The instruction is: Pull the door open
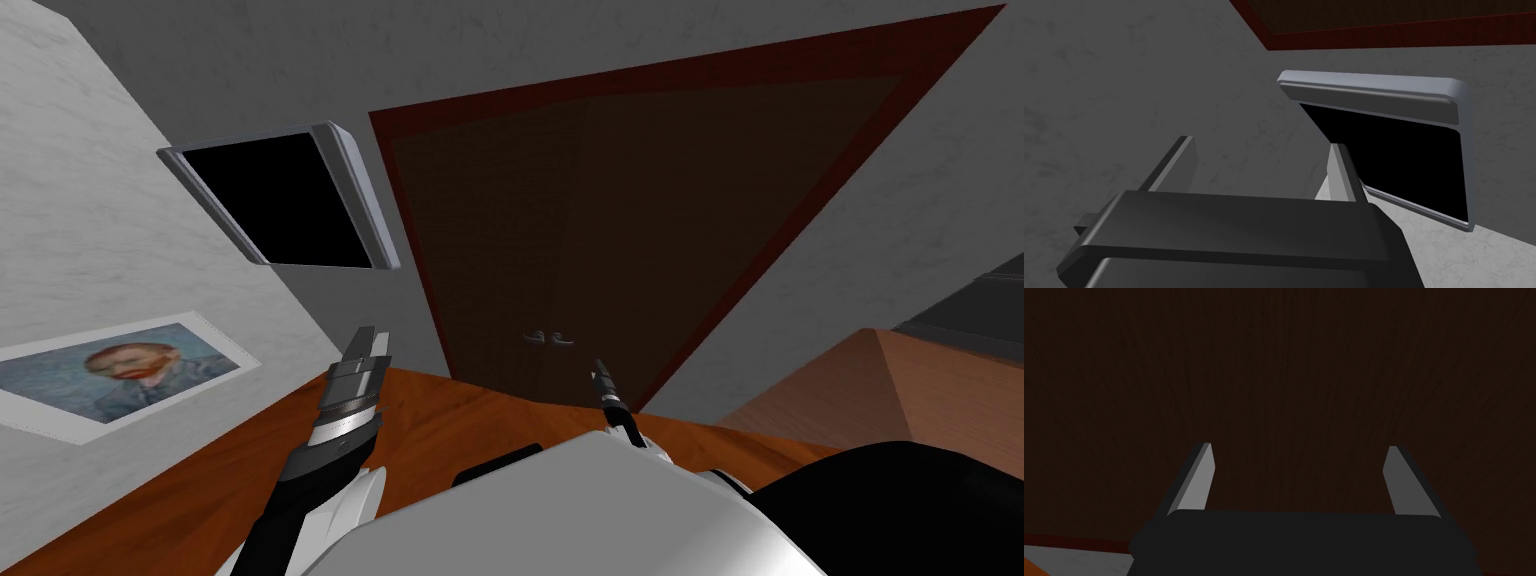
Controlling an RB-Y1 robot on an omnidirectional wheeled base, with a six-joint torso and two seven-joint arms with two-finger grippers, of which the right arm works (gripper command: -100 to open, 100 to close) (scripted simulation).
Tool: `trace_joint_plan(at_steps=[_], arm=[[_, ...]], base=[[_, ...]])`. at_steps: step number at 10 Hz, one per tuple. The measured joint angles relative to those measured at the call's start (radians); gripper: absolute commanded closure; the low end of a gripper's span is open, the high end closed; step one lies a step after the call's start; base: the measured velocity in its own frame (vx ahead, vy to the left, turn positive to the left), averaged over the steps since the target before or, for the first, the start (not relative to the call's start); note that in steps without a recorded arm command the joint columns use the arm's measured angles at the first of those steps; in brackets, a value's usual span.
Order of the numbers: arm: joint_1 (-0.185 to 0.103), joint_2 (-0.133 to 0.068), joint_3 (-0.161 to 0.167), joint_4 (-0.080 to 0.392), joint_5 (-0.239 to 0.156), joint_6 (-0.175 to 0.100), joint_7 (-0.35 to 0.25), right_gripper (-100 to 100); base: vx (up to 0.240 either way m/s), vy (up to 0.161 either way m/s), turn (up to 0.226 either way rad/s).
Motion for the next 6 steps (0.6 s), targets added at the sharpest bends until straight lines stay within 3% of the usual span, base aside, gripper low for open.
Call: trace_joint_plan(at_steps=[2, 3, 4, 5, 6], arm=[[0.012, -0.003, -0.015, -0.012, -0.008, 0.008, 0.010, -100], [0.003, 0.000, -0.012, -0.003, -0.006, 0.003, 0.010, -100], [-0.002, 0.010, -0.007, -0.014, -0.003, 0.002, 0.012, -100], [0.015, 0.022, -0.004, -0.078, -0.002, 0.028, 0.022, -100], [-0.009, 0.025, 0.002, -0.048, 0.002, 0.021, 0.020, -100]], base=[[0.170, -0.086, 0.064], [0.182, -0.006, 0.127], [0.215, 0.053, 0.135], [0.149, 0.051, 0.043], [0.126, 0.097, 0.163]])
